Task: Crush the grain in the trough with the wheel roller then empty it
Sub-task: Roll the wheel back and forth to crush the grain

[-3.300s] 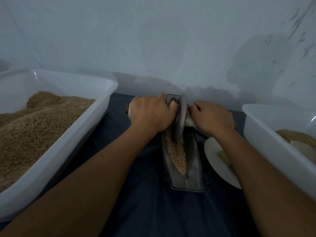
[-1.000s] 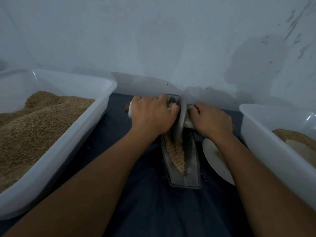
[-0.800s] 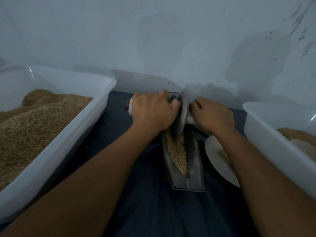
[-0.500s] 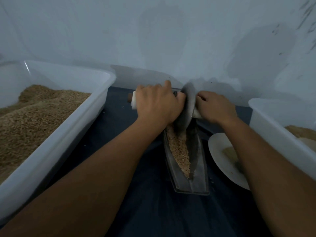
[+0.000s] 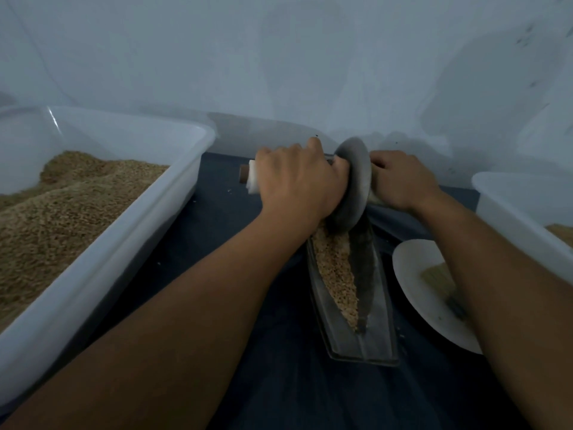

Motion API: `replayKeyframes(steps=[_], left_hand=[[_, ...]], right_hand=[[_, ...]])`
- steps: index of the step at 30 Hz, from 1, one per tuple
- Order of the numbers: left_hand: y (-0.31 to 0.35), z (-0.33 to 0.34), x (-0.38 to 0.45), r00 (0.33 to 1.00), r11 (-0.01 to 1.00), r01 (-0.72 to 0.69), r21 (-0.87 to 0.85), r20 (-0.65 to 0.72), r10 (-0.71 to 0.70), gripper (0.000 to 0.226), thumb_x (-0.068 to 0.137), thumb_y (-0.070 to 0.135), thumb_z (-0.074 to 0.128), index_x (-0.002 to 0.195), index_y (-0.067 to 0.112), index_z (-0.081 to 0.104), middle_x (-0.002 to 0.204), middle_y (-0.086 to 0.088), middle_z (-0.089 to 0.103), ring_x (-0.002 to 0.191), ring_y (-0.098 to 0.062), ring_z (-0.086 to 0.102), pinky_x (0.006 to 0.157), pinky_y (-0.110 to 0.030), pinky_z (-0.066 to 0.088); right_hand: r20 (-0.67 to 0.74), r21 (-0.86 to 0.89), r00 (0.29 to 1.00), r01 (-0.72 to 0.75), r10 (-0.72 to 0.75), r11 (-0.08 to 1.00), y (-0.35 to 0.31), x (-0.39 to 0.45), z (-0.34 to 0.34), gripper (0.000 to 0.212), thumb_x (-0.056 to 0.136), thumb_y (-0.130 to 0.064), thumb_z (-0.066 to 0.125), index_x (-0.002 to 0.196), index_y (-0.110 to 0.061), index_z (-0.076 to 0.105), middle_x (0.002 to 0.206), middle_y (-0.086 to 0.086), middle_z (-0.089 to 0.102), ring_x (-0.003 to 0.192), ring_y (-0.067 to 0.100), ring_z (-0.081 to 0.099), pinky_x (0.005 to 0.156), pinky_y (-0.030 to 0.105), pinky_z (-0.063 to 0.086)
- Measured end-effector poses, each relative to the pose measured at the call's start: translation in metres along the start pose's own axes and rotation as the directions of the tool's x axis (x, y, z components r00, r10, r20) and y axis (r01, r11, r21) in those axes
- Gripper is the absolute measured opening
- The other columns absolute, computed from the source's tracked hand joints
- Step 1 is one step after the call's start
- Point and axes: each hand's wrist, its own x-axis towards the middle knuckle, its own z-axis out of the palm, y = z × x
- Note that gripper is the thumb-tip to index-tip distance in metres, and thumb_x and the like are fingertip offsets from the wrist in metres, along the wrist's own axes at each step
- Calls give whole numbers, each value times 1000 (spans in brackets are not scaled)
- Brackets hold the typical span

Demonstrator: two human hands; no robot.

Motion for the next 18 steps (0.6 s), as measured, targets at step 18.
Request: replayKeyframes(steps=[18], left_hand=[[-3, -15, -22, 996, 995, -83, 56, -19, 84, 47, 95, 55, 24, 89, 19, 54, 76, -3, 56, 66, -24, 41, 68, -40, 27]], right_hand=[[-8, -11, 999, 45, -45, 999, -3, -20, 0, 38, 94, -53, 28, 92, -33, 60, 89, -5, 64, 75, 18, 56, 68, 39, 50]])
